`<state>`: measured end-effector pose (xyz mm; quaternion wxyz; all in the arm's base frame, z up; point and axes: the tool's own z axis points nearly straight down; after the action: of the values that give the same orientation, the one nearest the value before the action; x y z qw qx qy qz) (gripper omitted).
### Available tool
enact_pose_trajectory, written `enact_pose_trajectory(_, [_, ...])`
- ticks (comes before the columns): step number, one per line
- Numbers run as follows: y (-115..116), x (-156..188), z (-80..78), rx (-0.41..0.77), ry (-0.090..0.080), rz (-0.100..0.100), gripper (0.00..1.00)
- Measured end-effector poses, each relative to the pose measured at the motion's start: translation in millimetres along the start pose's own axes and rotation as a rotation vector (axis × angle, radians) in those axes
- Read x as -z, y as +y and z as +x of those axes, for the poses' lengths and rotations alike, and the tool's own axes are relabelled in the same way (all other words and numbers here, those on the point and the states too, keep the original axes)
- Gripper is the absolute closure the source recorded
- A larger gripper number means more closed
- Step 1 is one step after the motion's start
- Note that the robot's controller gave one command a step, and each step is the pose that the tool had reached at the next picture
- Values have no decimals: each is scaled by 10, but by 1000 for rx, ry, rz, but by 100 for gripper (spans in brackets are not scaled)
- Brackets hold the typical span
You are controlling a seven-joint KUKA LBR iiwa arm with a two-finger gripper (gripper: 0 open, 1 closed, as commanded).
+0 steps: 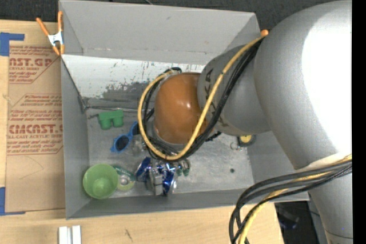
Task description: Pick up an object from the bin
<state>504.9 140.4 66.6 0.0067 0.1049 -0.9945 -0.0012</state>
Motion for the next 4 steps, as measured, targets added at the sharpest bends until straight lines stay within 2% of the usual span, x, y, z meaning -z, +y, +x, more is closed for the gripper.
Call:
enact_pose_trajectory(1, [-27,29,-40,-3,-12,2,100])
enact_pose_trajectory(2, [-30,29,-40,-3,-12,2,0])
enact_pose_trajectory(3, [-788,35,307,110,-17,7,0])
enact_pose_trajectory(4, [-750,37,305,114,-14,4,100])
